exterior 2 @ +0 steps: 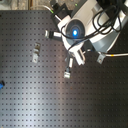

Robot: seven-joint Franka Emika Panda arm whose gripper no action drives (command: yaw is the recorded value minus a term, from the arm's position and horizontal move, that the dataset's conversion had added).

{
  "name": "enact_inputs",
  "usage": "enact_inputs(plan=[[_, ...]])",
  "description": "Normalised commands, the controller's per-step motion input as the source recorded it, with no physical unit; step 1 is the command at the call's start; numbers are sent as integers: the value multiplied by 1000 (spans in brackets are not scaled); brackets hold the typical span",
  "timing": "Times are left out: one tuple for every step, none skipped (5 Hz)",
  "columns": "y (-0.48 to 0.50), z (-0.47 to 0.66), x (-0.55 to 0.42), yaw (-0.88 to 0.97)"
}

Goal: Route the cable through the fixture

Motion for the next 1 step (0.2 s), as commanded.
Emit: enact_inputs(plan=[[165, 2, -83, -571]])
